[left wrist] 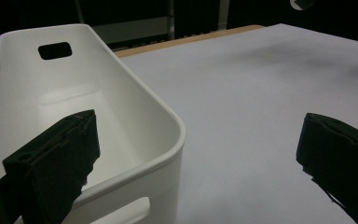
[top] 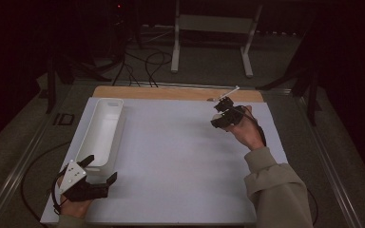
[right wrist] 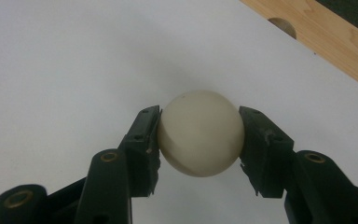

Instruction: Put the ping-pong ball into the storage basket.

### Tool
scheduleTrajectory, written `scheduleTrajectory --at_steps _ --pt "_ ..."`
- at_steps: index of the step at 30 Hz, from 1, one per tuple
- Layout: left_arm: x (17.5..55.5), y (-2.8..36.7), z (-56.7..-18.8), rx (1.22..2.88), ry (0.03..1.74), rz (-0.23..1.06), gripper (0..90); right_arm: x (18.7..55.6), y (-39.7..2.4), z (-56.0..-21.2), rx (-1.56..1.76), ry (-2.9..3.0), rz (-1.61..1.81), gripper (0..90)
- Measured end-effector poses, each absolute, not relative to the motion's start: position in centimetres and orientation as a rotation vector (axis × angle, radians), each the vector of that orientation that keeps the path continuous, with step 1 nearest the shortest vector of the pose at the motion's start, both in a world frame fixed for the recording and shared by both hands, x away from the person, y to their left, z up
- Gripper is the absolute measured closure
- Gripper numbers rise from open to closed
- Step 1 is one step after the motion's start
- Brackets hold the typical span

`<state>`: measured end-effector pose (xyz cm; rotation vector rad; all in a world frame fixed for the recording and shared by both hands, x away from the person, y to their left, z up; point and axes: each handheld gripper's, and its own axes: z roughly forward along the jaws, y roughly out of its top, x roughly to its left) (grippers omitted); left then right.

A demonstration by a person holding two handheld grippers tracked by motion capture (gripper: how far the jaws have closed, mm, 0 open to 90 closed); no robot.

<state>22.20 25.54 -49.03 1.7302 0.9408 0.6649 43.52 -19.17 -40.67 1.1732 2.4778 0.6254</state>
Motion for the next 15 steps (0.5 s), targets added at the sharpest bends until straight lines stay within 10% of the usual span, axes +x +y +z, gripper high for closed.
scheduleTrajectory --at_steps 15 --pt "22.2 25.5 -49.0 1.73 0.941 0.665 0.0 43.1 -18.1 -39.5 1.119 2.477 0.642 50.4"
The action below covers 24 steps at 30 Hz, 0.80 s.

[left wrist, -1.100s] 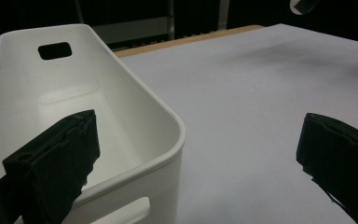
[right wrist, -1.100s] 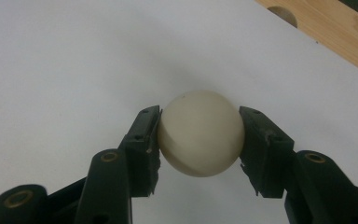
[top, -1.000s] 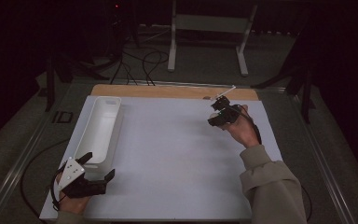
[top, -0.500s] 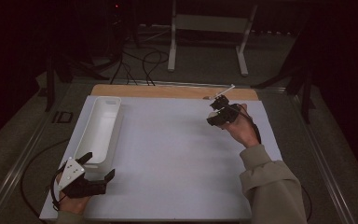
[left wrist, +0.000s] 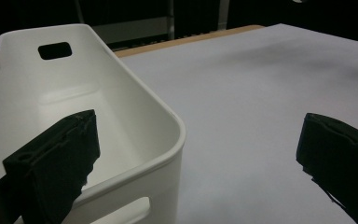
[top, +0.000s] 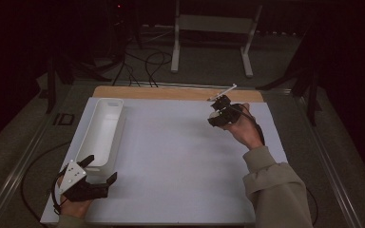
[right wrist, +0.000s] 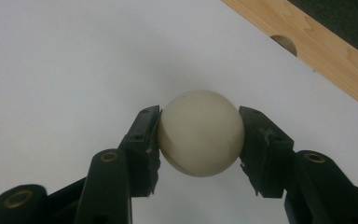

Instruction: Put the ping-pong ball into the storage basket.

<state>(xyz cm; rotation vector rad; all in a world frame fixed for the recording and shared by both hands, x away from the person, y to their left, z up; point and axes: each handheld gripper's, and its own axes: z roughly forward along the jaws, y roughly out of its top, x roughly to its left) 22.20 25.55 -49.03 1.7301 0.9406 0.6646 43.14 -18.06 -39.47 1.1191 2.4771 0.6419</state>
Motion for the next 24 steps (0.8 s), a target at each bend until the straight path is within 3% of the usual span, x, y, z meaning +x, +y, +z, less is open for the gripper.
scheduleTrajectory --at_steps 24 --pt "22.2 25.5 -49.0 1.731 0.94 0.665 0.0 42.6 -16.9 -38.9 1.057 2.495 0.687 50.5"
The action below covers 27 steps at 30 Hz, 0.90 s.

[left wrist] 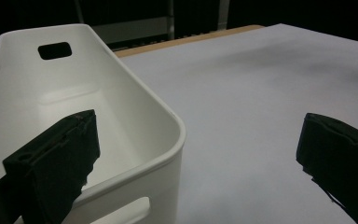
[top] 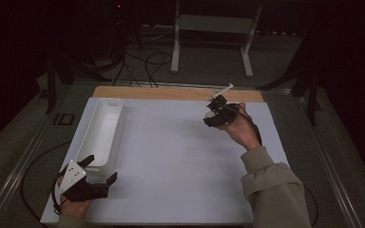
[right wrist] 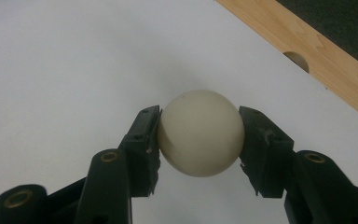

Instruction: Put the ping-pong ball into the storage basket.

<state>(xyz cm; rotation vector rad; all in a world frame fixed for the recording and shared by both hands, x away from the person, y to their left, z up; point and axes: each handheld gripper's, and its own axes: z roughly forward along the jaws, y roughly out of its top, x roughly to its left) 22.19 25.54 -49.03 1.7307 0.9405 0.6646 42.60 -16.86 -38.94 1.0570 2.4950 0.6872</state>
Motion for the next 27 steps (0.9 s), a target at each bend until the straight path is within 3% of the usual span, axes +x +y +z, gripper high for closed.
scheduleTrajectory --at_steps 27 --pt "22.2 25.6 -49.0 1.732 0.939 0.663 0.0 42.0 -15.1 -38.6 1.002 2.522 0.709 50.5"
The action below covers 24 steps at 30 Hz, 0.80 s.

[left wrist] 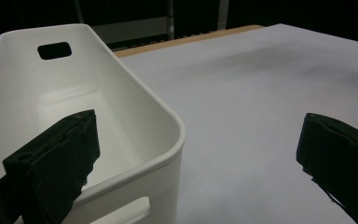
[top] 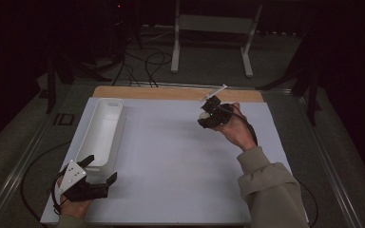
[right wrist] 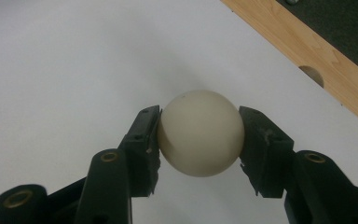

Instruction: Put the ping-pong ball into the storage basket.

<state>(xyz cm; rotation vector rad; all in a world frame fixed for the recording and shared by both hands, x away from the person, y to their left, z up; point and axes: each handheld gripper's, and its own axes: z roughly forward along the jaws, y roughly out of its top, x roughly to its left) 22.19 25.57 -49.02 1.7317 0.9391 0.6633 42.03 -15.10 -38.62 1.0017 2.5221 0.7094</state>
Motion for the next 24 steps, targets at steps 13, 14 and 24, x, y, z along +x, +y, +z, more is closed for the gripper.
scheduleTrajectory --at_steps 13,14,24 --pt "22.2 25.6 -49.0 1.732 0.939 0.662 0.0 41.8 -14.2 -38.1 0.969 2.531 0.716 50.5" --pt "22.2 25.6 -49.0 1.732 0.939 0.662 0.0 41.8 -14.2 -38.1 0.965 2.532 0.718 50.5" --pt "22.2 25.6 -49.0 1.732 0.939 0.662 0.0 41.6 -13.6 -37.9 0.952 2.541 0.733 50.5"
